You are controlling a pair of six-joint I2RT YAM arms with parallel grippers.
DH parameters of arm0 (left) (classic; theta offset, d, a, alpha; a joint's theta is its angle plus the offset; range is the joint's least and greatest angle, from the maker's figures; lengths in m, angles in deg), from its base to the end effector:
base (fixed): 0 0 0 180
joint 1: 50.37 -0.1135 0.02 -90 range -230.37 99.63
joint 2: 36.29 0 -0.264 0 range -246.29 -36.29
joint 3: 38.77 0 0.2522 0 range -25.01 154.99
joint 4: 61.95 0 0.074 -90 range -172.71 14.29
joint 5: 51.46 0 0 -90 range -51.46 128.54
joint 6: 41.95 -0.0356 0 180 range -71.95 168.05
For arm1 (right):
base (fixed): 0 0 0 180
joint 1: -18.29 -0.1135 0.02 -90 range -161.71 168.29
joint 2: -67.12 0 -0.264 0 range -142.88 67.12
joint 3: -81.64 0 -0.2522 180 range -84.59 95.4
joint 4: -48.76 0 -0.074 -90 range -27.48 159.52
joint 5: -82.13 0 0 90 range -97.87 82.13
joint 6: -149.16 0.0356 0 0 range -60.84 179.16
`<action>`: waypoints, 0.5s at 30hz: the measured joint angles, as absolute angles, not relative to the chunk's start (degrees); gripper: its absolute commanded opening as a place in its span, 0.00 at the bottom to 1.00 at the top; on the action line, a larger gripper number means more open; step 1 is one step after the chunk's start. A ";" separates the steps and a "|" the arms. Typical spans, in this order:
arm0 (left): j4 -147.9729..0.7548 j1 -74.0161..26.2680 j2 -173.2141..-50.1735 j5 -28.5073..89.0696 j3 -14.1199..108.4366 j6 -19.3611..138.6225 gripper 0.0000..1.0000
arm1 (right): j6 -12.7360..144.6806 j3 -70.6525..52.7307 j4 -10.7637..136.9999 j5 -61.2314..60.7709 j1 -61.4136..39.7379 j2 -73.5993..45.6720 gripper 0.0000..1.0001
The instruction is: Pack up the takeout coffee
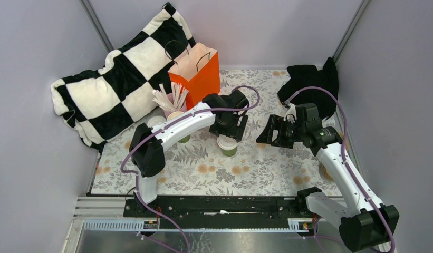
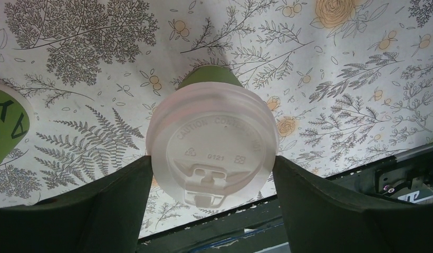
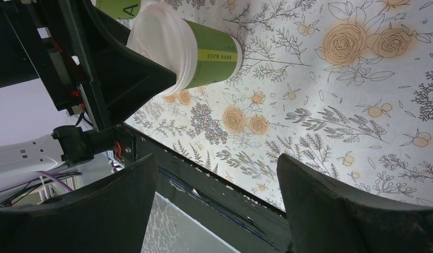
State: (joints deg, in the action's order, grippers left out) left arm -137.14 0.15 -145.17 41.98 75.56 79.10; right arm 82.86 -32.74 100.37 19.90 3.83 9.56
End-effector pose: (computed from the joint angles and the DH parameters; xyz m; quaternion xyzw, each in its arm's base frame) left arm 0.2524 -0.3031 0.2845 0.1612 0.9707 -0.0925 0.1524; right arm 0.1939 0.0671 0.2990 -0.0225 0.8968 0.3336 0.2897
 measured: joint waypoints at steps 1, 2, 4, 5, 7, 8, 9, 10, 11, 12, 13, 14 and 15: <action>-137.16 0.15 -145.19 41.96 75.56 79.10 0.87 | 82.86 -32.74 100.37 19.90 3.83 9.56 0.89; -137.16 0.15 -145.21 41.94 75.56 79.10 0.88 | 82.88 -32.74 100.37 19.94 3.83 9.56 0.89; -137.16 0.15 -145.21 41.94 75.56 79.10 0.89 | 82.88 -32.74 100.37 20.14 3.83 9.56 0.89; -137.16 0.15 -145.21 41.94 75.56 79.10 0.89 | 82.88 -32.74 100.37 20.16 3.83 9.58 0.89; -137.16 0.15 -145.21 41.88 75.59 79.10 0.92 | 82.88 -32.76 100.35 20.20 3.83 9.58 0.89; -137.19 0.17 -145.21 41.72 75.61 79.12 0.93 | 82.88 -32.78 100.35 20.25 3.83 9.56 0.89; -137.23 0.19 -145.21 41.68 75.63 79.14 0.94 | 82.88 -32.83 100.35 20.25 3.83 9.58 0.89; -137.29 0.19 -145.21 41.64 75.70 79.14 0.94 | 82.88 -32.89 100.32 20.25 3.83 9.56 0.89; -137.34 0.19 -145.21 41.55 75.80 79.14 0.95 | 82.88 -32.94 100.35 20.25 3.83 9.58 0.89; -137.36 0.19 -145.21 41.55 75.89 79.14 0.95 | 82.88 -33.02 100.32 20.25 3.83 9.56 0.89; -137.32 0.19 -145.21 41.55 75.89 79.14 0.96 | 82.88 -33.09 100.35 20.25 3.83 9.56 0.89; -137.36 0.21 -145.21 41.57 75.89 79.14 0.96 | 82.88 -33.13 100.35 20.25 3.83 9.56 0.89; -137.40 0.24 -145.21 41.57 75.89 79.14 0.97 | 82.88 -33.13 100.35 20.27 3.83 9.58 0.89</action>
State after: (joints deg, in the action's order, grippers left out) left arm -137.40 0.24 -145.21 41.57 75.89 79.14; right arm 82.88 -33.13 100.35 20.27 3.83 9.58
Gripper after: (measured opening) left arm 0.955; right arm 0.889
